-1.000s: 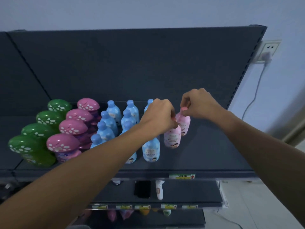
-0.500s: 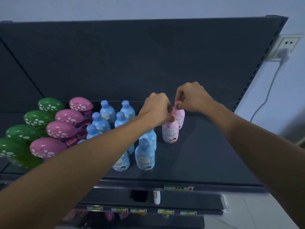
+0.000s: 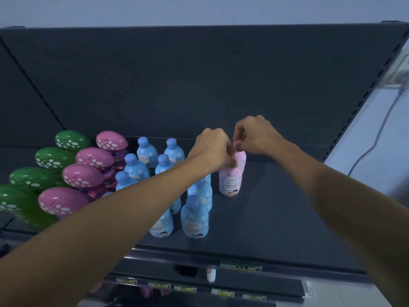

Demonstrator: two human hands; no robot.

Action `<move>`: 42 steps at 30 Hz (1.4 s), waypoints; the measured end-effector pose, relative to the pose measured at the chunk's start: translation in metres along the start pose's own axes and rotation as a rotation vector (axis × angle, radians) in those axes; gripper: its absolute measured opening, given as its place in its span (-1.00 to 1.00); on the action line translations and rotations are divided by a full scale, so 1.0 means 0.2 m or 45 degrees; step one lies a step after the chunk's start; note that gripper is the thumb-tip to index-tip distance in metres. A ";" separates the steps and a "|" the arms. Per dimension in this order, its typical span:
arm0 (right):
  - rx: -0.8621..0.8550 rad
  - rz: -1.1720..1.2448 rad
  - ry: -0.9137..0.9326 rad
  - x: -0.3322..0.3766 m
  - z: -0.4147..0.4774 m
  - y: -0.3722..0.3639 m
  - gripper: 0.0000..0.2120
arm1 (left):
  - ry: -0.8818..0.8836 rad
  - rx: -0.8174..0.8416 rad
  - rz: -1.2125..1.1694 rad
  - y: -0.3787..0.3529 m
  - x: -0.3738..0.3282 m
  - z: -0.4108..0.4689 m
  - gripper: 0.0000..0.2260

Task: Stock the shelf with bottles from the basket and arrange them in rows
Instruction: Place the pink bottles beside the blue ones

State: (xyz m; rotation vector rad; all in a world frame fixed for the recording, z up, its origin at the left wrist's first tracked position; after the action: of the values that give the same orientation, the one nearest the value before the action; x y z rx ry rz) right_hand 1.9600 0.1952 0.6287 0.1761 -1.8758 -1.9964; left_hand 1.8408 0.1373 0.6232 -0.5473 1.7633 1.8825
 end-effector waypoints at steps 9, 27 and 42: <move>0.009 0.021 -0.021 0.00 0.03 -0.01 -0.83 | 0.005 0.040 -0.035 -0.02 0.00 0.02 -0.80; 0.094 0.062 -0.110 0.00 0.01 -0.01 -0.82 | -0.026 0.054 -0.042 -0.05 -0.02 -0.03 -0.73; -0.007 -0.142 -0.153 0.32 -0.10 0.12 -0.80 | -0.119 -0.093 0.145 0.39 0.21 -0.22 -0.89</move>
State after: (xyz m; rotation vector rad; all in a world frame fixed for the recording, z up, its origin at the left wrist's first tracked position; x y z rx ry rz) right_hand 1.9133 0.1519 0.6618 0.1657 -1.9737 -2.1295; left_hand 1.7580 0.0934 0.6559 -0.3857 1.7029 2.0227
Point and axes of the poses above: each hand's wrist, its own z-axis towards the middle knuckle, its own y-axis out of the back of the hand, x = y × z, the point moved 7 cm from there along z, towards the middle knuckle, and after that the axes turned 10 degrees about -z, right-handed, at the moved point
